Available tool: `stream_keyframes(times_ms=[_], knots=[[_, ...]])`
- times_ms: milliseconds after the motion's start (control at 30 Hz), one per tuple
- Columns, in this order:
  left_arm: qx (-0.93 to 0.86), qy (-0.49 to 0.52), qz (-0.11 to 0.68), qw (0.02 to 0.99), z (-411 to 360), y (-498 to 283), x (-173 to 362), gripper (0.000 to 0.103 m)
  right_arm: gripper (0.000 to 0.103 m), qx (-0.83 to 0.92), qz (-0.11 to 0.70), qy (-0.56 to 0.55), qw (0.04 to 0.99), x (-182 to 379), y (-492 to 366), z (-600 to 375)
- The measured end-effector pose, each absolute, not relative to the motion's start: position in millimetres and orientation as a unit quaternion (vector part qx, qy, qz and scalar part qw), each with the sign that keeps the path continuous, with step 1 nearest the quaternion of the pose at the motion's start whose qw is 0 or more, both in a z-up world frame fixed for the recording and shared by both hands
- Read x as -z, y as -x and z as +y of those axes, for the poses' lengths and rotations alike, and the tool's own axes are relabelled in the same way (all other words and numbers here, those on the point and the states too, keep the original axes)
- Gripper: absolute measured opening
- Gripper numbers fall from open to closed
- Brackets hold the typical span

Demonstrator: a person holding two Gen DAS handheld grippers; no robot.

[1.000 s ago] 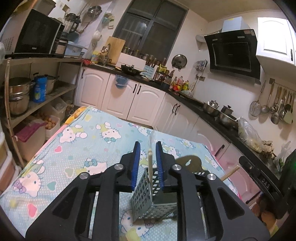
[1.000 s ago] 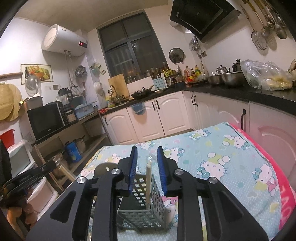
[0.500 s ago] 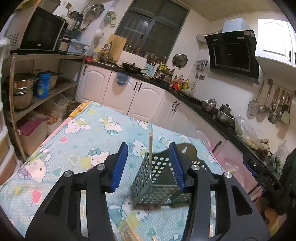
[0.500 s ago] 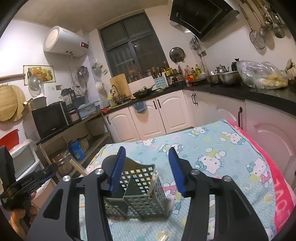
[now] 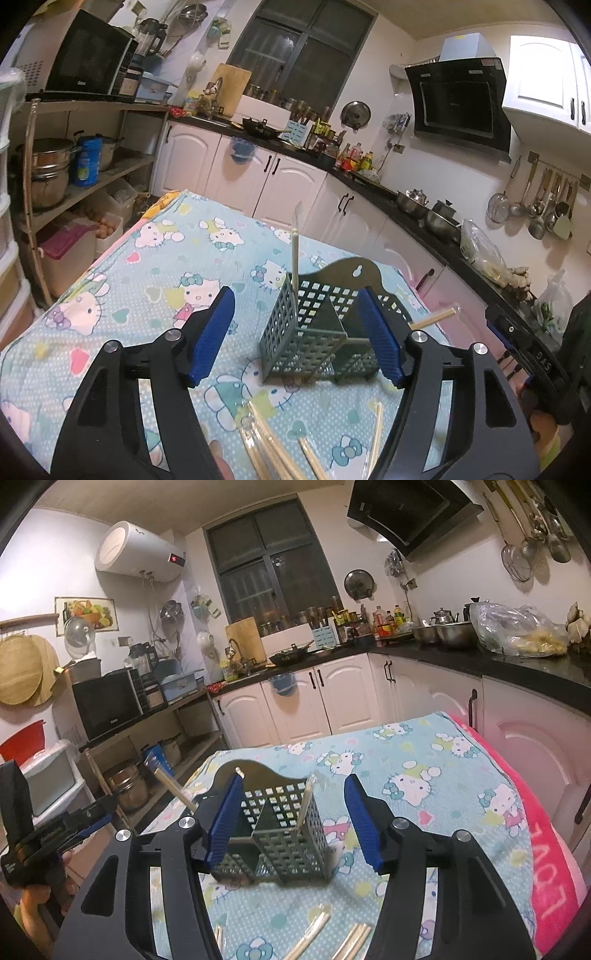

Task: Organize utensils
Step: 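Move the left tool back to the chopstick pile while the right tool follows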

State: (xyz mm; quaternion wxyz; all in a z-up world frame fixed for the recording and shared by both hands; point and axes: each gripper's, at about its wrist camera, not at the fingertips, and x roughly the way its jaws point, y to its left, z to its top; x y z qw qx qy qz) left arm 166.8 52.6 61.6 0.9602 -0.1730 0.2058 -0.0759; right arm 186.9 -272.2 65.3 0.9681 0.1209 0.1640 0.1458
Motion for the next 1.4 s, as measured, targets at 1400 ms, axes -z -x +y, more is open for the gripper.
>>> stream_keyframes(times_ms=[1400], knots=[[0.082,0.147,0.350,0.922,44.5,-146.8,16.6,0.064,0.056,-0.173,0.359,-0.055,0.916,24.5,-158.2,-229.1]])
